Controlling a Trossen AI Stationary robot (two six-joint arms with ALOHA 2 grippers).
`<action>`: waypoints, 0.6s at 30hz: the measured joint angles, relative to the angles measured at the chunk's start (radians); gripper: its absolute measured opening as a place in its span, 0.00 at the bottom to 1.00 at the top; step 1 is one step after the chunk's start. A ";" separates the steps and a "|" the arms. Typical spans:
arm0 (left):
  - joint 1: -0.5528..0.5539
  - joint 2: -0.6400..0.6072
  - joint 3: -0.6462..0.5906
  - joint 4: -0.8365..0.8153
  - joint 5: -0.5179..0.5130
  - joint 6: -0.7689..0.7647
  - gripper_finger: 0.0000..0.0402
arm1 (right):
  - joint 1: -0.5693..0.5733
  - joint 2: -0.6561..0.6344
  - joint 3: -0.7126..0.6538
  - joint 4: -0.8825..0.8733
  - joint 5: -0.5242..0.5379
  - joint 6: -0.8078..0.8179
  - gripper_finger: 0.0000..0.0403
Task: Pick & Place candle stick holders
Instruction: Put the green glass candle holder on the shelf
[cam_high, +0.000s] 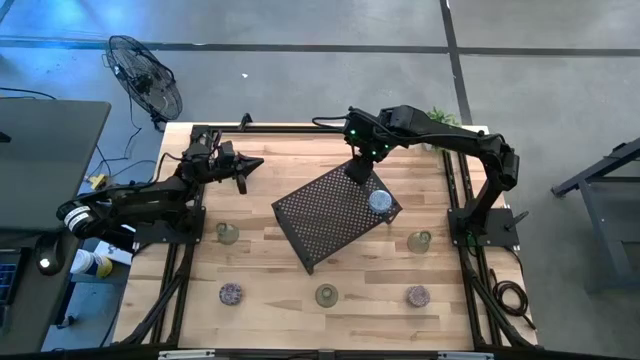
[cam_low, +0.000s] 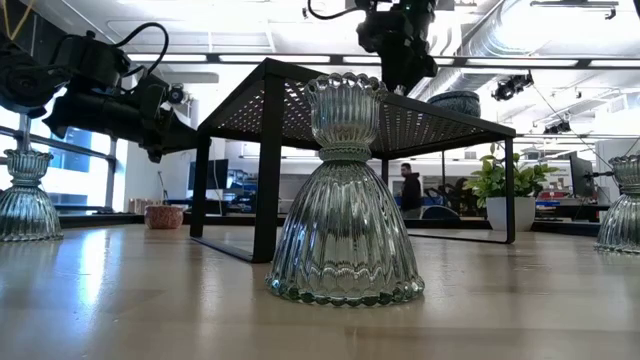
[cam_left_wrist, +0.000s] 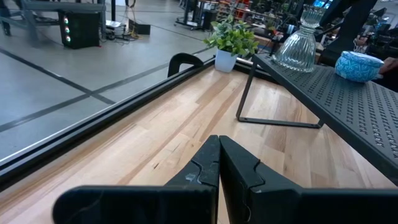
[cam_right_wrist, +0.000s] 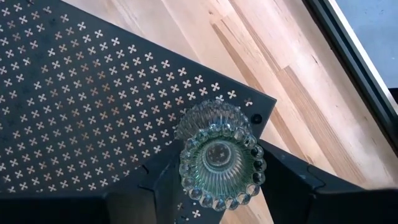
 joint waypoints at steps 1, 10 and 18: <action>0.000 0.000 0.000 0.000 0.000 0.000 0.00 | 0.000 0.000 0.000 0.000 0.000 0.000 0.45; 0.000 0.000 0.000 0.000 0.000 0.000 0.00 | 0.000 0.000 0.000 0.000 -0.007 -0.011 0.46; 0.000 0.000 0.000 0.000 -0.001 0.000 0.00 | 0.000 0.000 0.000 0.001 -0.006 -0.012 0.61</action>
